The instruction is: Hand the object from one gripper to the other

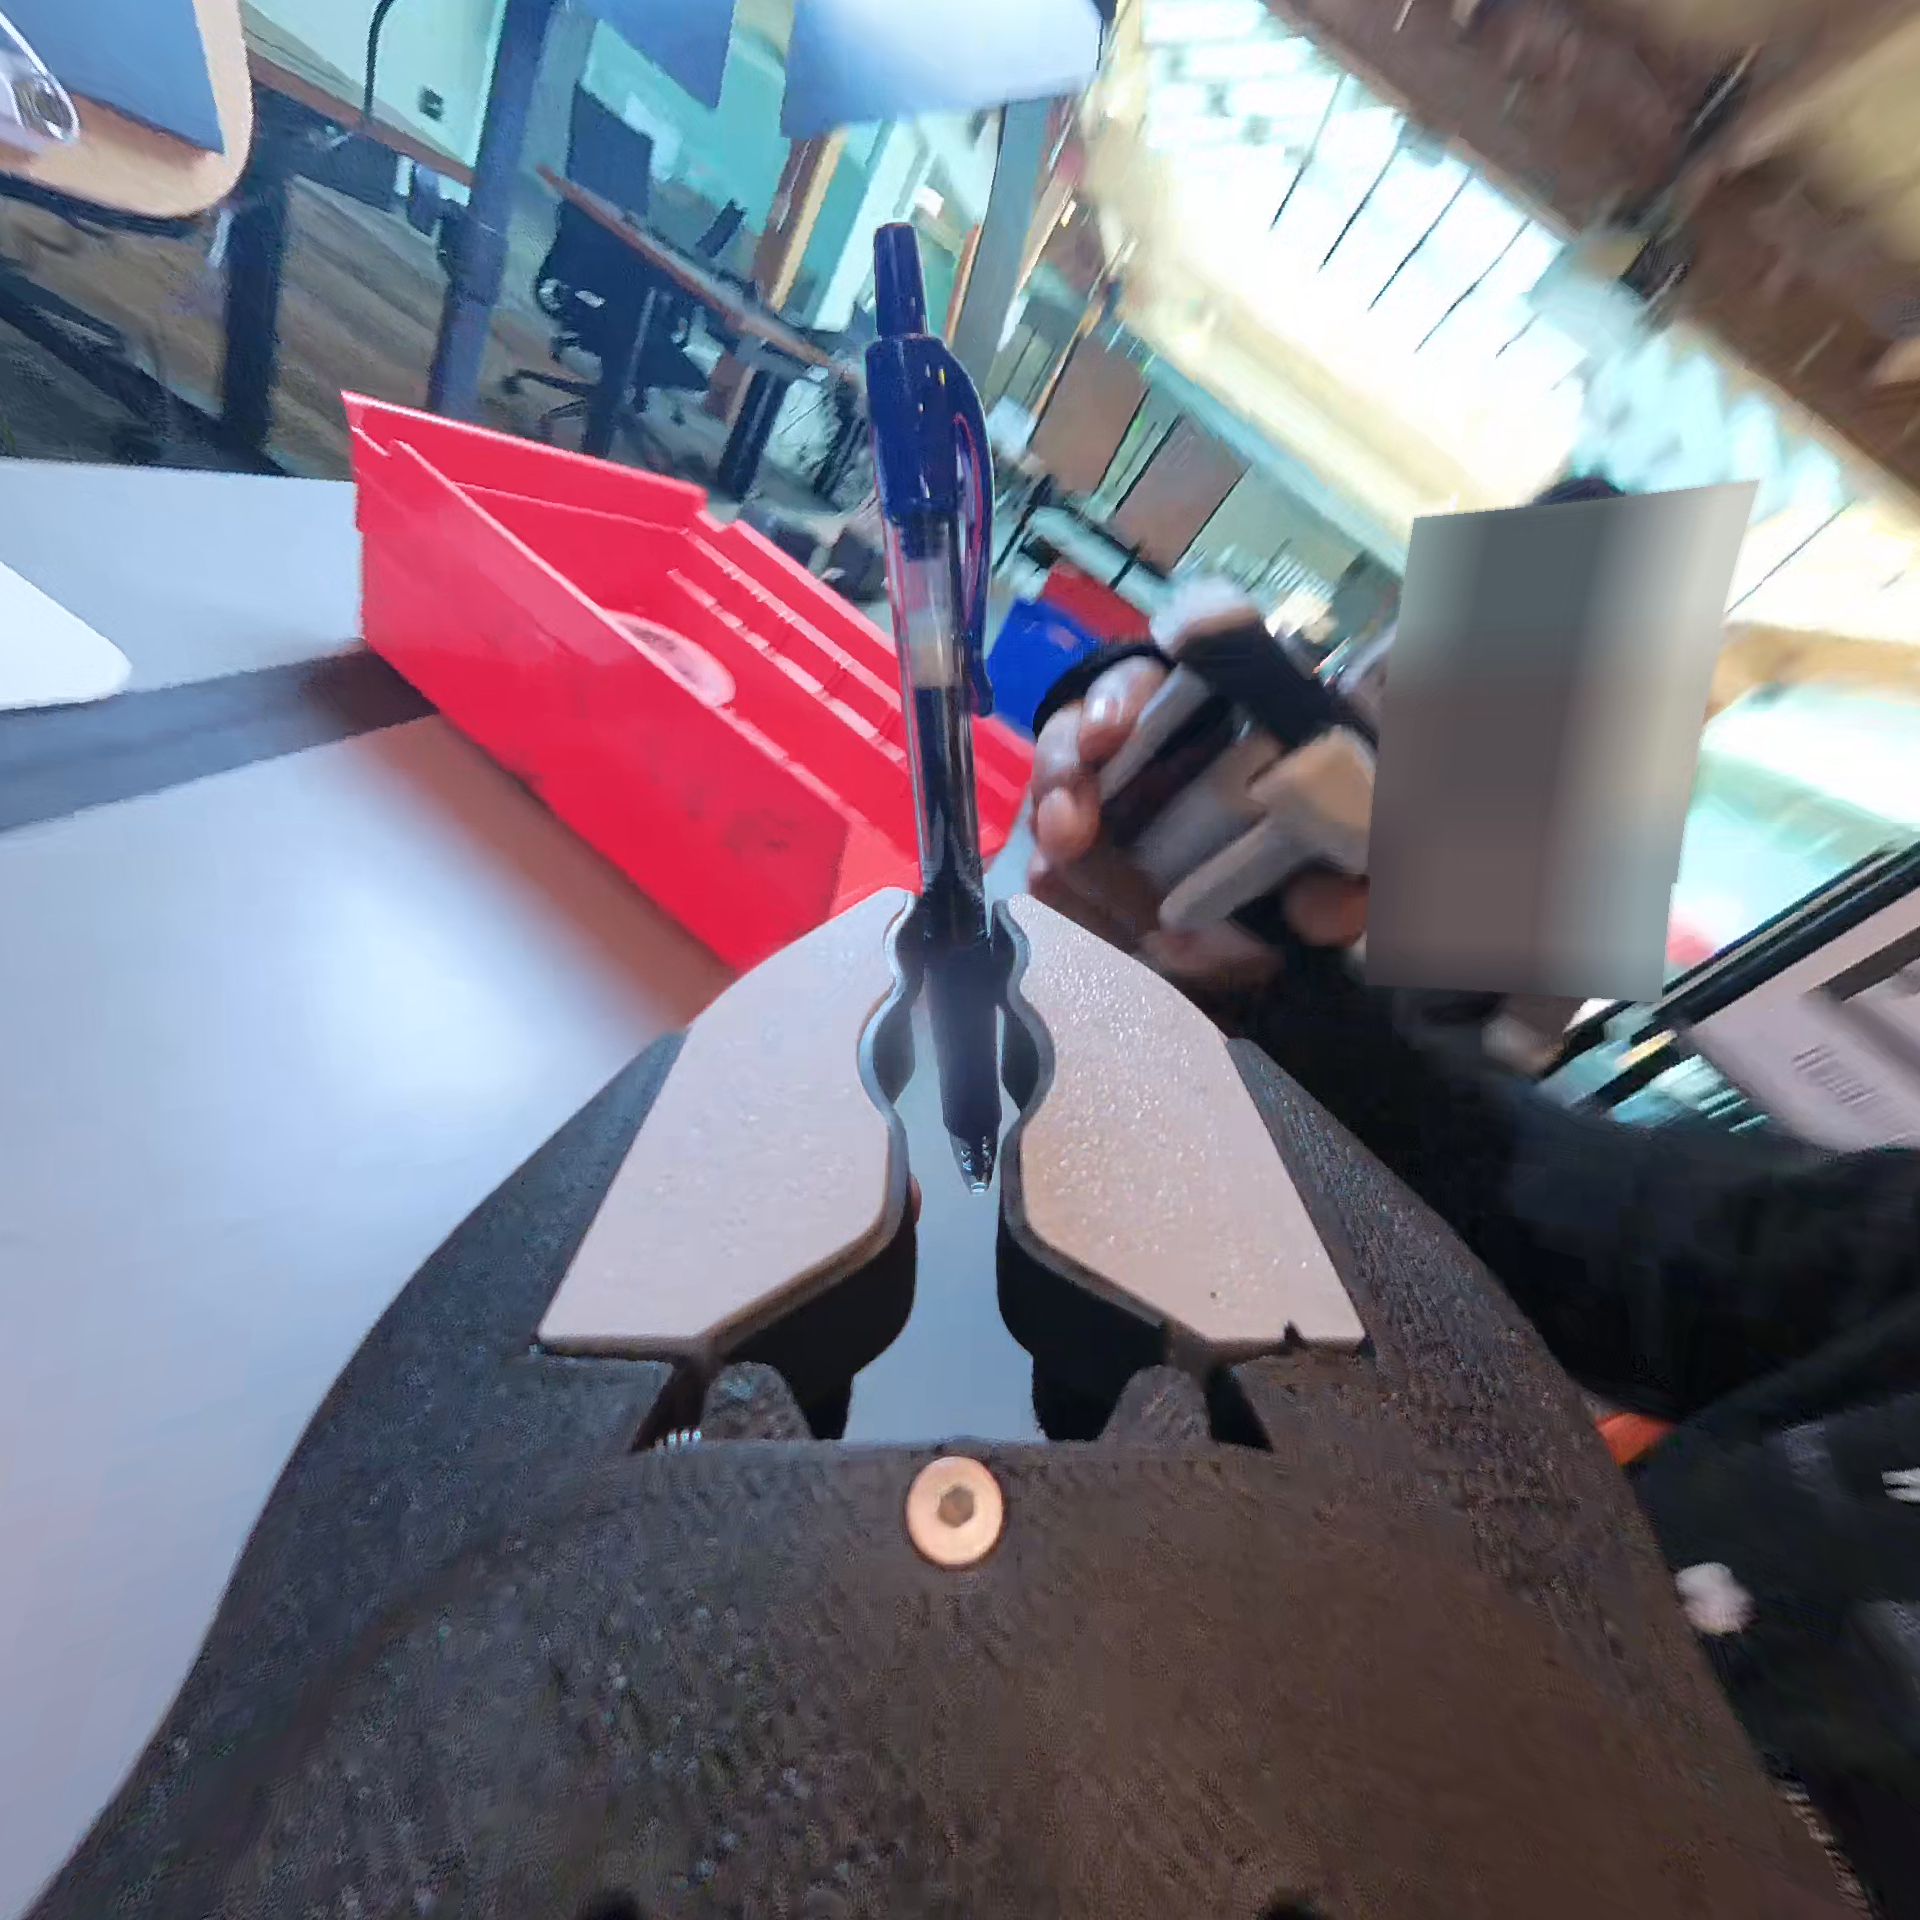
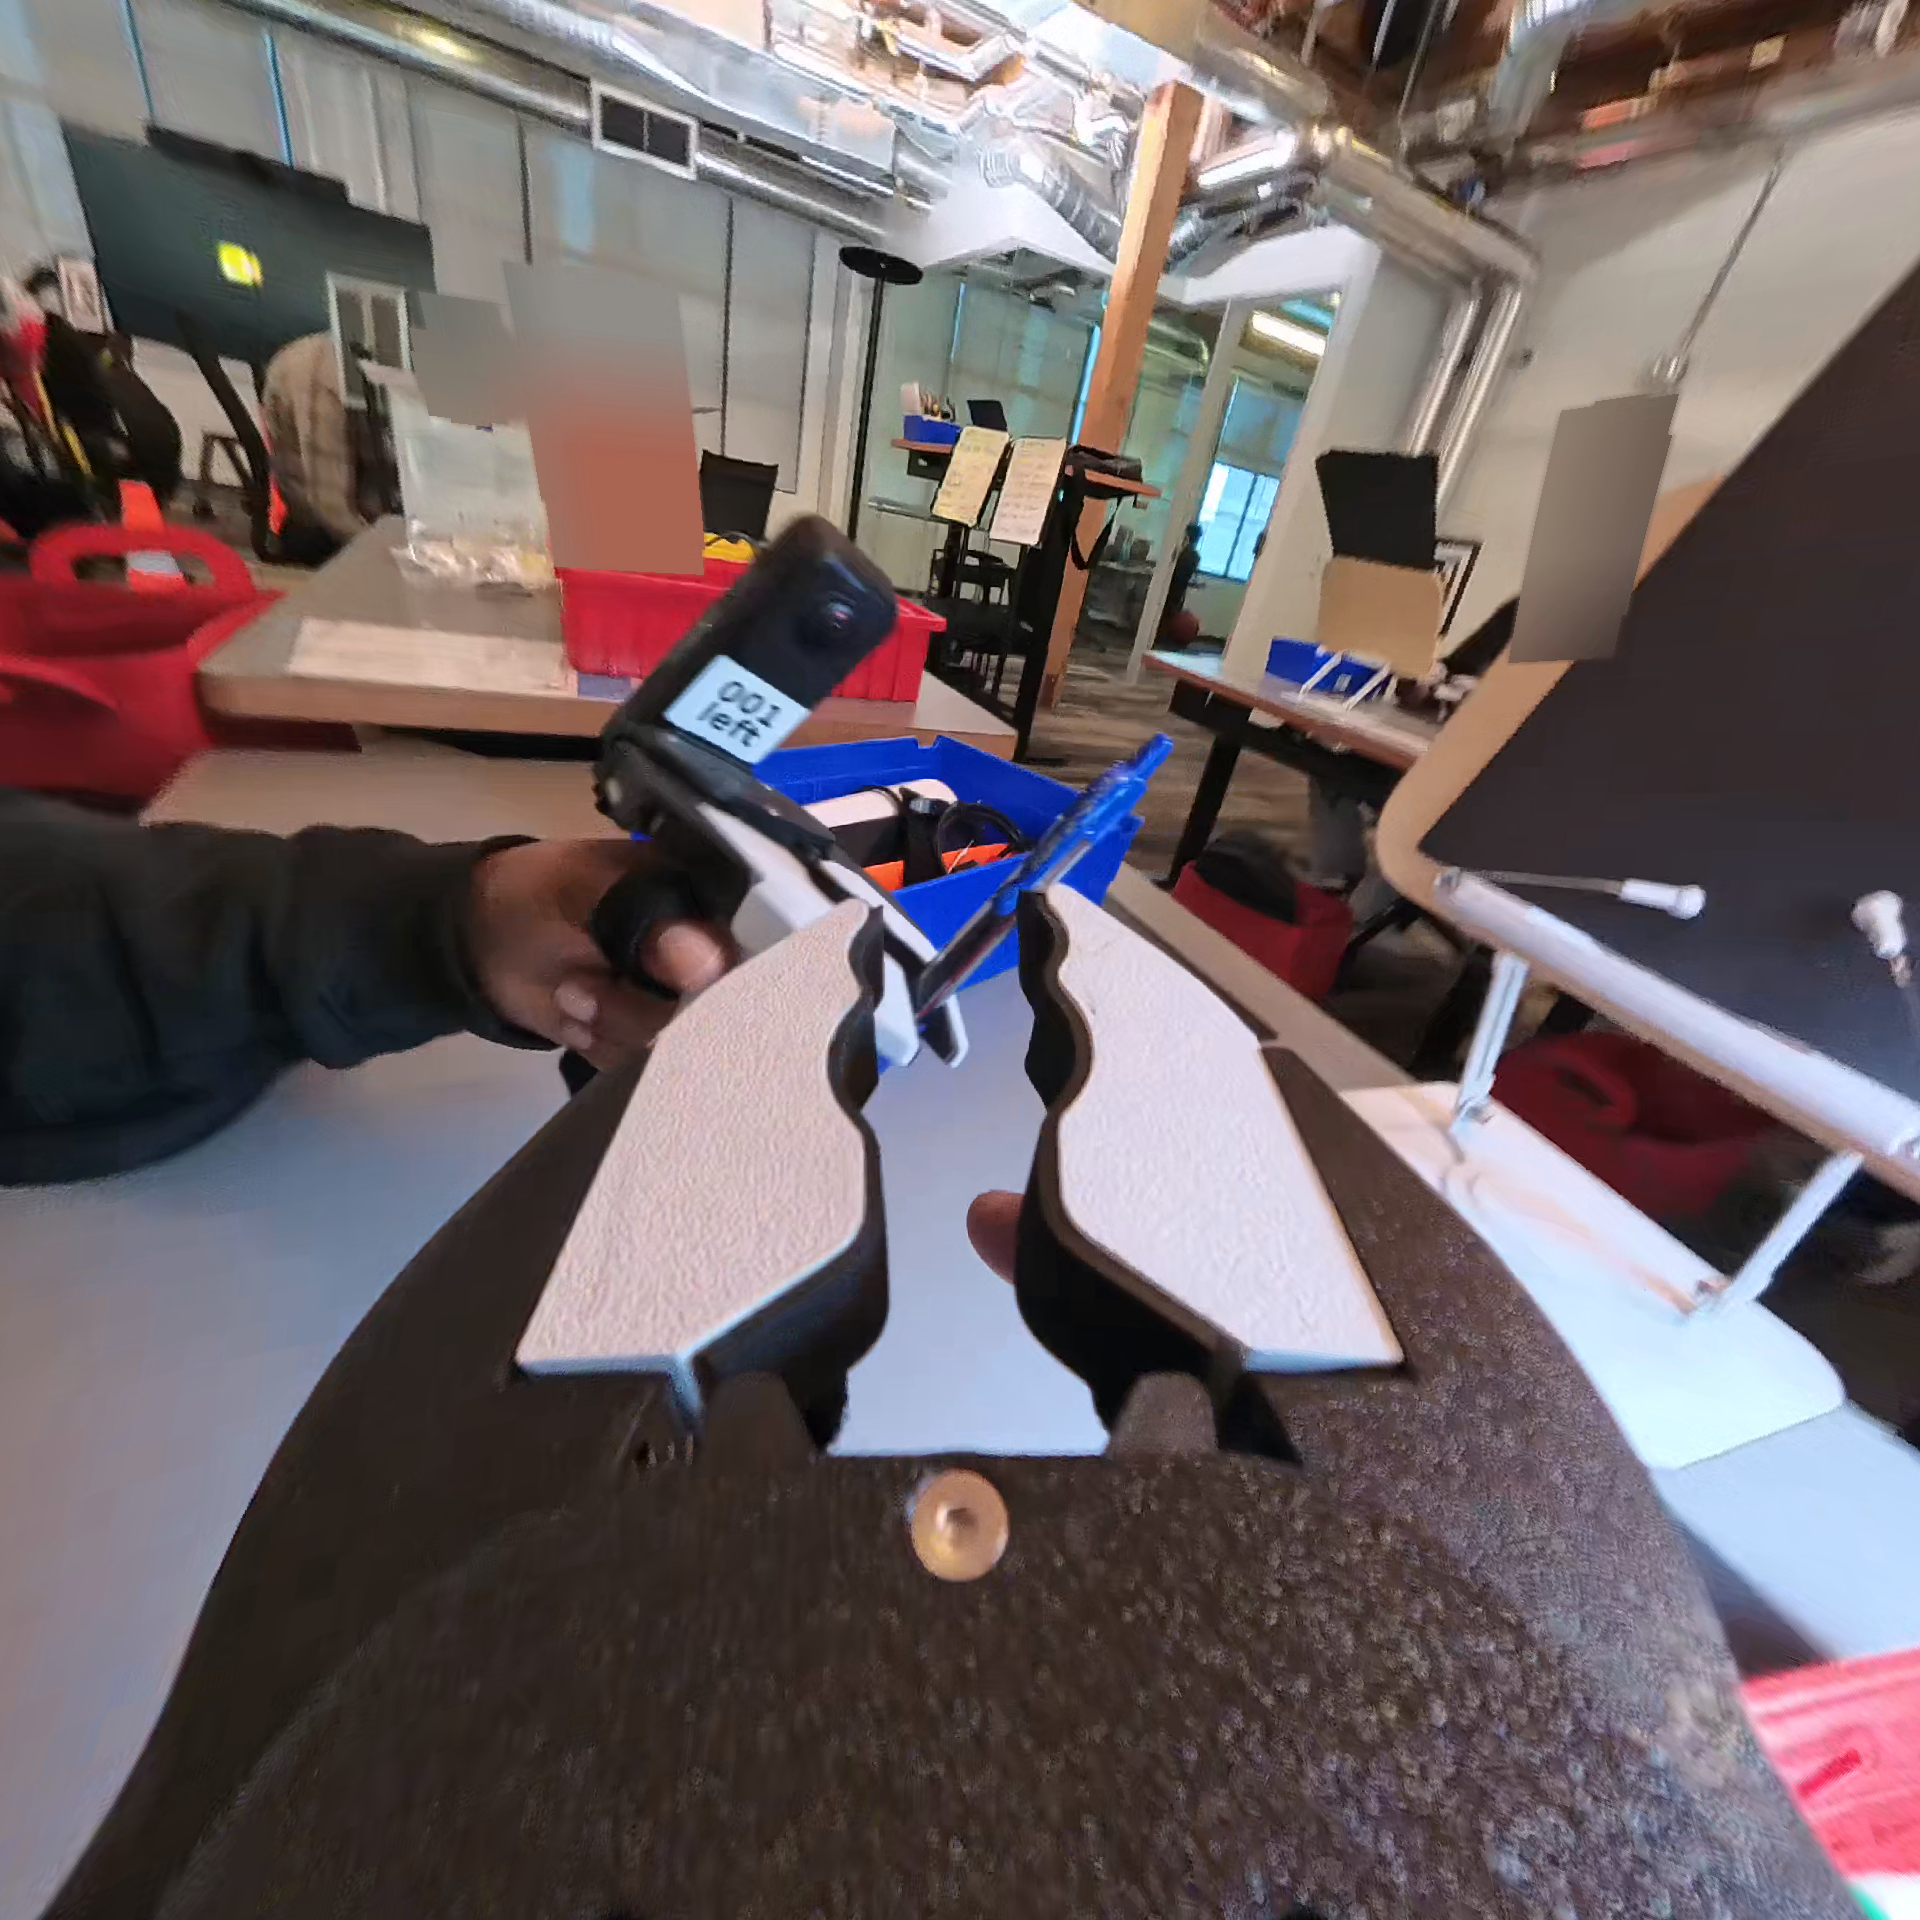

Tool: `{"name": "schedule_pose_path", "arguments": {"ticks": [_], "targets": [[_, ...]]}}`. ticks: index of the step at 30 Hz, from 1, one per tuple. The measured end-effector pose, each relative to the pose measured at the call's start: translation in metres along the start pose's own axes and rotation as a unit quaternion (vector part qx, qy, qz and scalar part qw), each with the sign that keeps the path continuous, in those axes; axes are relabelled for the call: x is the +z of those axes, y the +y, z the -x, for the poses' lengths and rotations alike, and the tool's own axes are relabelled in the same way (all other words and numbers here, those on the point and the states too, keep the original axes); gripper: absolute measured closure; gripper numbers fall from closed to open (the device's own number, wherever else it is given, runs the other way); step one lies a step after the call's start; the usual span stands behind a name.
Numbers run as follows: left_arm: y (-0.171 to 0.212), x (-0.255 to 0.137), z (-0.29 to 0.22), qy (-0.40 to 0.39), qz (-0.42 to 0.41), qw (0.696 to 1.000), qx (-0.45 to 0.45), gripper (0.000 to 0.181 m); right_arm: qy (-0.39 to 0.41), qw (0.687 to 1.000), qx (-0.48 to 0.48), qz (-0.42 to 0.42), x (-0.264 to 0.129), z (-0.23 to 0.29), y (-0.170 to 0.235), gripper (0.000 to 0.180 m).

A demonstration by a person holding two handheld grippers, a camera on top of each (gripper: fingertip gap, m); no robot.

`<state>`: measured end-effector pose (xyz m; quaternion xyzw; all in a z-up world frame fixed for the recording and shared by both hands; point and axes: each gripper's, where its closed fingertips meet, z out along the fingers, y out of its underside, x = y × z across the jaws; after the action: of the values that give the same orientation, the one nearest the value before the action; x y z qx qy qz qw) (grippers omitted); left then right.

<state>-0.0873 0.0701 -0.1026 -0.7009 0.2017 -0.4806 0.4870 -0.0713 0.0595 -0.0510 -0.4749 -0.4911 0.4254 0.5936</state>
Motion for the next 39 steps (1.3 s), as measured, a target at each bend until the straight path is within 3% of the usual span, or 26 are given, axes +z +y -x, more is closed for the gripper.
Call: {"name": "schedule_pose_path", "arguments": {"ticks": [6,11,13,19,24,29,34,39], "targets": [[0.021,0.008,0.0,-0.108,0.095,0.961,0.236,0.169,-0.044,0.992,0.106,0.053,0.002,-0.003,0.023,0.141],[0.025,0.01,0.005,-0.16,0.122,0.923,0.329,0.169,-0.046,0.991,0.115,0.045,0.001,-0.005,0.022,0.15],[0.025,0.009,0.008,-0.176,0.125,0.913,0.347,0.169,-0.041,0.992,0.106,0.046,0.0,-0.006,0.021,0.164],[0.022,0.007,0.015,-0.215,0.125,0.886,0.392,0.169,-0.045,0.993,0.092,0.06,-0.001,-0.004,0.023,0.168],[0.021,0.004,0.013,-0.196,0.124,0.897,0.376,0.16,-0.029,0.997,-0.012,0.064,-0.002,0.001,0.02,0.169],[0.001,-0.008,0.002,-0.182,0.092,0.899,0.388,0.151,0.02,0.983,-0.134,0.122,-0.003,-0.005,0.028,0.169],[-0.009,-0.007,-0.024,-0.148,0.057,0.909,0.386,0.159,0.047,0.955,-0.222,0.191,0.004,-0.006,0.053,0.169],[0.006,0.0,-0.026,-0.146,0.097,0.889,0.424,0.166,0.036,0.931,-0.277,0.234,0.011,0.006,0.07,0.169]]}}
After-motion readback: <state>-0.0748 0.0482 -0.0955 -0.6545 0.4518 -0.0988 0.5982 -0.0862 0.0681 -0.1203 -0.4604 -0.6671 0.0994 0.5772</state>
